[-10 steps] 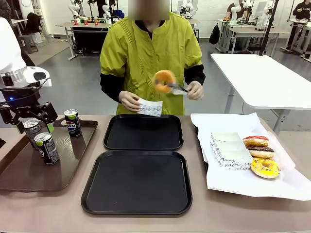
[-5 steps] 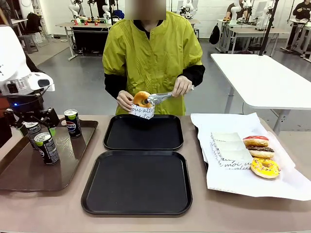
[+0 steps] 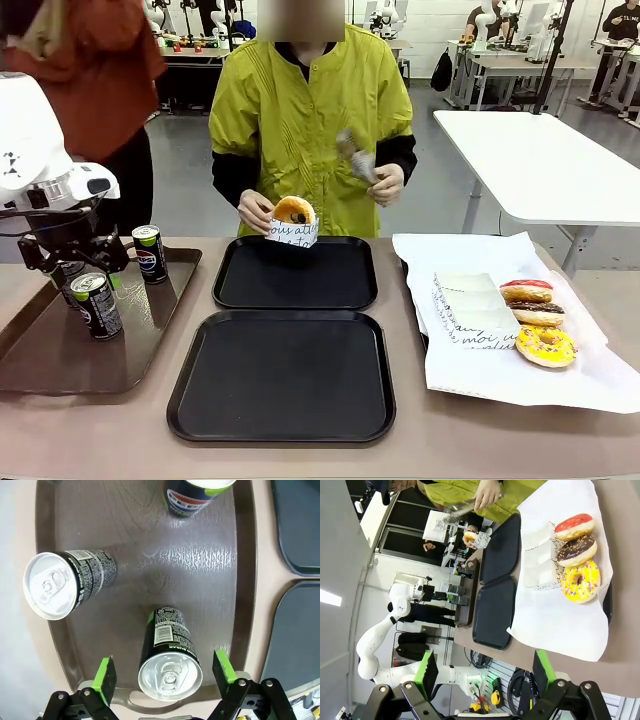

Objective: Set up donuts and drinks on trays.
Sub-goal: Pick up one Pepsi coke and place it on the Flat Tray.

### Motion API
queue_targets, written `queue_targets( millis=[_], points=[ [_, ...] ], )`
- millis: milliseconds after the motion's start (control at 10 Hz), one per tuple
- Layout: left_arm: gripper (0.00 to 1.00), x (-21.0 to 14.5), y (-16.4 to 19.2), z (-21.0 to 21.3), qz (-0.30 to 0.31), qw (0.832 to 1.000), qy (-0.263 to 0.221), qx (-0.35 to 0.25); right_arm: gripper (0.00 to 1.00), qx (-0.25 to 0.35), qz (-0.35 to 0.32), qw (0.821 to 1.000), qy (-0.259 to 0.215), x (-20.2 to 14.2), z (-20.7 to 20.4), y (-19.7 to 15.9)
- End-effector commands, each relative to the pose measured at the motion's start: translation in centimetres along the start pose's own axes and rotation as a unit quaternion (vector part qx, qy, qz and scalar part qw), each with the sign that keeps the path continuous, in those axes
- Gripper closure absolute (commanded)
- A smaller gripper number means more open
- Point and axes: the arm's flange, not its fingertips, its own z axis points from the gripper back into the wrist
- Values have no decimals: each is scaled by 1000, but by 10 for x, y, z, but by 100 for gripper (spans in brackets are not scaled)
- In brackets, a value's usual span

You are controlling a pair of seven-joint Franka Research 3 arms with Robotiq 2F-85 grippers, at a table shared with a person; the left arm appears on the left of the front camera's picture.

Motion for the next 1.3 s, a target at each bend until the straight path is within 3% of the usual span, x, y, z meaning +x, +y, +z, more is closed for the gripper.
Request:
queue_targets(
  millis=[0, 800, 1200],
  points=[
    [0, -1, -4, -10, 13, 1000, -2, 4, 0, 8, 5, 1000, -2, 1, 0, 0],
    [0, 4, -7, -30, 7, 1000, 25, -15, 0, 8, 5, 1000, -2, 1, 0, 0],
    [33, 6, -5, -31, 8, 999, 31, -24, 0, 8, 5, 1000, -2, 1, 0, 0]
  ],
)
